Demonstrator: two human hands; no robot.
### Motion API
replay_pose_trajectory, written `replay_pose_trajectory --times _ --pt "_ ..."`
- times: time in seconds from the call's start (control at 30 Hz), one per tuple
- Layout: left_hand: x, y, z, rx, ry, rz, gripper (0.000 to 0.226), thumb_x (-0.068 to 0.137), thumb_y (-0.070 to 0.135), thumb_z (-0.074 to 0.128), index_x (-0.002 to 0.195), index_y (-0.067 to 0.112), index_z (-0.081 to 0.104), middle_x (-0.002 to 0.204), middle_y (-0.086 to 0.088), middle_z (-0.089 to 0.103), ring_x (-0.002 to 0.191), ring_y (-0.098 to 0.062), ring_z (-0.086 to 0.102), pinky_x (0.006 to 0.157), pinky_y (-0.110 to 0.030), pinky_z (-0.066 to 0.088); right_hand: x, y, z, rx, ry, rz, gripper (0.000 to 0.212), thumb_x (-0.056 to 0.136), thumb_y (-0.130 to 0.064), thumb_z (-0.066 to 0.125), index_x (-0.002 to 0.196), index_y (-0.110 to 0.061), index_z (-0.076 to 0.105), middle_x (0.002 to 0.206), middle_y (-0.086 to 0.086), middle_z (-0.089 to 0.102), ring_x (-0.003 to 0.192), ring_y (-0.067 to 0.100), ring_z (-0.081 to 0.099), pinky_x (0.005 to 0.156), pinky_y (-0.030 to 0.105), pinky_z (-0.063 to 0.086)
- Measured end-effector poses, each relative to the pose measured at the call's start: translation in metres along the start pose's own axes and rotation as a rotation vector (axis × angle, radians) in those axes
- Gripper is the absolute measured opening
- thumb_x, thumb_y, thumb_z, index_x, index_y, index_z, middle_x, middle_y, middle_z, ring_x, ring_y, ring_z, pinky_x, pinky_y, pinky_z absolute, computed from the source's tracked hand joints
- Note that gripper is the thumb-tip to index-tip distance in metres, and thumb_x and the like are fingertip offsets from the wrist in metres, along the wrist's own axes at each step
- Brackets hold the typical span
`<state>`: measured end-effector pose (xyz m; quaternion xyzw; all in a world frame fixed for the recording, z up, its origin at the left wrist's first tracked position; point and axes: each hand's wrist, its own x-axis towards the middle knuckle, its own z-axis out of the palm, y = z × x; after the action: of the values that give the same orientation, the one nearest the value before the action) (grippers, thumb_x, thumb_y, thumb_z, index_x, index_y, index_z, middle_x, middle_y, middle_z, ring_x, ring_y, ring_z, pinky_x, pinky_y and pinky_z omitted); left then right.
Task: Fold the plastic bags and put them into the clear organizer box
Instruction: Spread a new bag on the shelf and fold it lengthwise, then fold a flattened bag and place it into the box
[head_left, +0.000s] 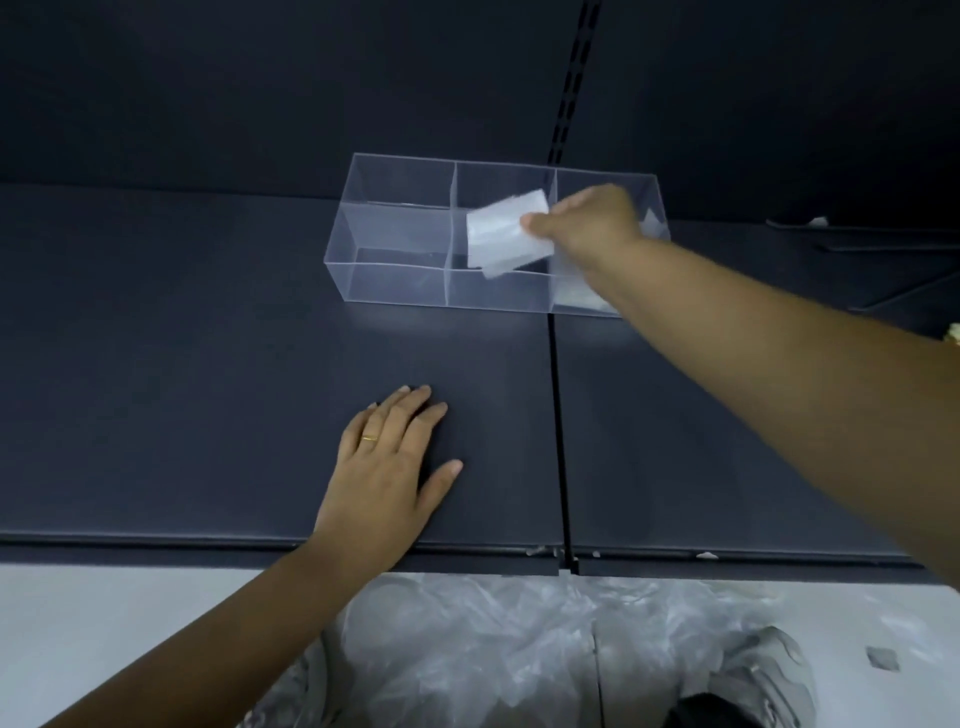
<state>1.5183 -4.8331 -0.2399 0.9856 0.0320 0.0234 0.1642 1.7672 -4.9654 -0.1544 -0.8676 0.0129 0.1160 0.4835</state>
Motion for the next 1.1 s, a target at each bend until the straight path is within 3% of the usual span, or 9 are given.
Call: replay_pose_trajectory --times 0.2,0.47,0.57,0.67,0.73,0.8,0.87,0.97,1.1 --pt "0.0 -0.003 -0.001 0.077 -0.057 0.034 0.058 0.093 0.05 0.031 0.134 0.015 0.052 0.144 -0.004 0.046 0.137 -0.022 0.039 0.113 -0.041 0.027 0.001 0.009 0.016 -0.539 0.045 0.02 0.048 0.078 -0.041 0.073 0.116 -0.014 0.063 0.121 0.006 0.061 0.111 0.027 0.057 0.098 0.038 0.044" --pt "-0.01 -0.012 0.001 0.19 -0.128 0.099 0.066 0.096 0.054 0.017 0.15 0.017 0.03 0.158 -0.003 0.024 0.146 -0.02 0.019 0.118 -0.047 0.018 -0.08 0.011 -0.024 -0.368 0.187 -0.479 0.025 0.084 -0.027 0.07 0.106 -0.017 0.065 0.107 0.002 0.048 0.094 0.013 0.052 0.088 0.028 0.045" --pt "-0.021 -0.014 0.004 0.222 -0.122 0.094 0.067 0.097 0.055 0.017 0.151 0.016 0.026 0.158 -0.005 0.022 0.147 -0.022 0.018 0.118 -0.05 0.017 -0.165 0.048 -0.022 -0.257 -0.152 -0.74 0.009 0.087 -0.026 0.063 0.094 -0.02 0.066 0.09 -0.008 0.054 0.073 0.003 0.053 0.069 0.014 0.043" --pt "-0.034 -0.016 0.008 0.233 -0.106 0.12 0.067 0.098 0.056 0.018 0.151 0.015 0.025 0.158 -0.006 0.023 0.147 -0.022 0.018 0.117 -0.05 0.016 -0.235 0.11 -0.015 -0.548 -0.623 -0.839 0.028 0.09 -0.045 0.056 0.115 -0.034 0.06 0.122 -0.014 0.056 0.079 -0.002 0.059 0.069 0.015 0.049" --pt "-0.035 -0.018 0.008 0.246 -0.107 0.128 0.068 0.098 0.057 0.017 0.151 0.016 0.024 0.159 -0.006 0.022 0.147 -0.022 0.017 0.118 -0.05 0.015 -0.251 0.15 -0.011 -0.894 -0.875 -0.737 0.057 0.094 -0.047 0.049 0.146 -0.035 0.03 0.158 -0.009 0.019 0.104 0.009 0.058 0.086 0.025 0.047" --pt "-0.035 -0.017 0.006 0.246 -0.135 0.113 0.068 0.098 0.057 0.017 0.151 0.016 0.023 0.159 -0.005 0.022 0.147 -0.022 0.016 0.118 -0.05 0.014 -0.254 0.17 -0.009 -1.022 -0.935 -0.643 0.065 0.099 -0.039 0.043 0.152 -0.031 0.007 0.161 -0.006 0.003 0.117 0.021 0.051 0.095 0.032 0.042" --pt "-0.035 -0.014 0.005 0.228 -0.136 0.112 0.068 0.097 0.058 0.017 0.151 0.017 0.023 0.159 -0.004 0.019 0.148 -0.02 0.013 0.119 -0.048 0.012 -0.253 0.171 -0.009 -0.938 -0.786 -0.612 0.045 0.101 -0.036 0.038 0.145 -0.029 0.033 0.146 -0.004 0.038 0.114 0.016 0.053 0.094 0.03 0.041" --pt "-0.031 -0.017 0.0 0.013 -0.158 0.051 0.064 0.095 0.058 0.019 0.15 0.025 0.025 0.158 0.009 0.012 0.147 -0.008 0.004 0.12 -0.04 0.0 -0.245 0.141 -0.017 -0.464 -0.626 -0.434 0.007 0.09 -0.036 0.061 0.092 -0.032 0.067 0.087 -0.015 0.064 0.078 0.002 0.059 0.071 0.019 0.047" --pt "-0.009 -0.003 -0.03 -0.963 -0.53 -0.25 0.065 0.092 0.069 0.019 0.142 0.033 0.04 0.152 0.008 0.037 0.143 -0.005 0.024 0.118 -0.028 0.017 -0.206 0.083 -0.037 0.249 -0.496 -0.08 0.011 0.08 -0.023 0.071 0.069 -0.021 0.071 0.056 -0.004 0.061 0.043 0.005 0.049 0.043 0.017 0.041"
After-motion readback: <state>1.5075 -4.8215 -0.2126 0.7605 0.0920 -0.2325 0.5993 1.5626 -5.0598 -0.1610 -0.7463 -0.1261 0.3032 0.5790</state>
